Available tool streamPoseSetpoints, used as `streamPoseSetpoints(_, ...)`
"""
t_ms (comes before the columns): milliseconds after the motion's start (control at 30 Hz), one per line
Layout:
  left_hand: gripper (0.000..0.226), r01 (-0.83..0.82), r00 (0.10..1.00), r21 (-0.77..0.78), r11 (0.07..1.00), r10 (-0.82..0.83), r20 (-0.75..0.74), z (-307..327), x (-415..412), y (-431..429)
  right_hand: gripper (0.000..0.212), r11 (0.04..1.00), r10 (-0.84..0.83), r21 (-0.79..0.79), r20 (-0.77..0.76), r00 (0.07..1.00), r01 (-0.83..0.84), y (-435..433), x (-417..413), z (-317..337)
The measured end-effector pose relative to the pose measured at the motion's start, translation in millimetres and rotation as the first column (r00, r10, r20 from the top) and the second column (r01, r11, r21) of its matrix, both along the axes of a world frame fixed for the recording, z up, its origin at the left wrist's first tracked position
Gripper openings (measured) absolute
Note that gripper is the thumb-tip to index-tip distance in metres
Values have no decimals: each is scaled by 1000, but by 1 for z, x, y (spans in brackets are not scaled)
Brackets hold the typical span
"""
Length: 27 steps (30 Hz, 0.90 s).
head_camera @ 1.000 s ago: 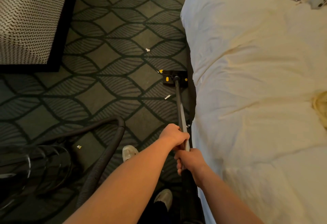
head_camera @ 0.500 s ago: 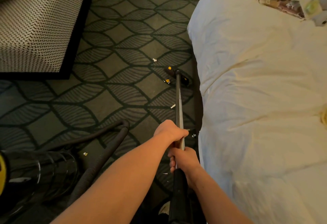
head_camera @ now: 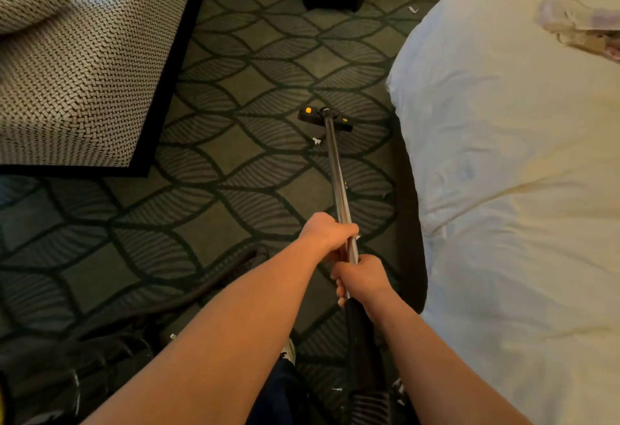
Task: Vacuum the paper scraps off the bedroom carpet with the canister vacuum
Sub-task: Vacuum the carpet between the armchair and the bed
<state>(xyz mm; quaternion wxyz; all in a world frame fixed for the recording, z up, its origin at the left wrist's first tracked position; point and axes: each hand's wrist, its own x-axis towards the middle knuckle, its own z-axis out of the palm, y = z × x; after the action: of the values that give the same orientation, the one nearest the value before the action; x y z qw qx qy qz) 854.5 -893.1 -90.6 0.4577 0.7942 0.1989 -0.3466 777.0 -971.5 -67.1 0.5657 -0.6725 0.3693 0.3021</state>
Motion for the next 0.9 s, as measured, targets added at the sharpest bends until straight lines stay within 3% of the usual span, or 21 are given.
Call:
streamPoseSetpoints(300, 23, -50, 995, -58, 997, 44, -90, -45, 57, 15, 24, 995, 39, -86, -74, 997, -45, 14, 65, -49)
streamPoseSetpoints(600, 31, -69, 982, -86, 994, 53, -179, -46, 57, 11, 25, 992, 71, -96, -123, 990, -83, 11, 61, -51)
streamPoseSetpoints(900, 33, -36, 978, -35, 999, 28, -208, -40, 27, -2, 13, 997, 70, -26, -172, 983, -76, 1, 33, -35)
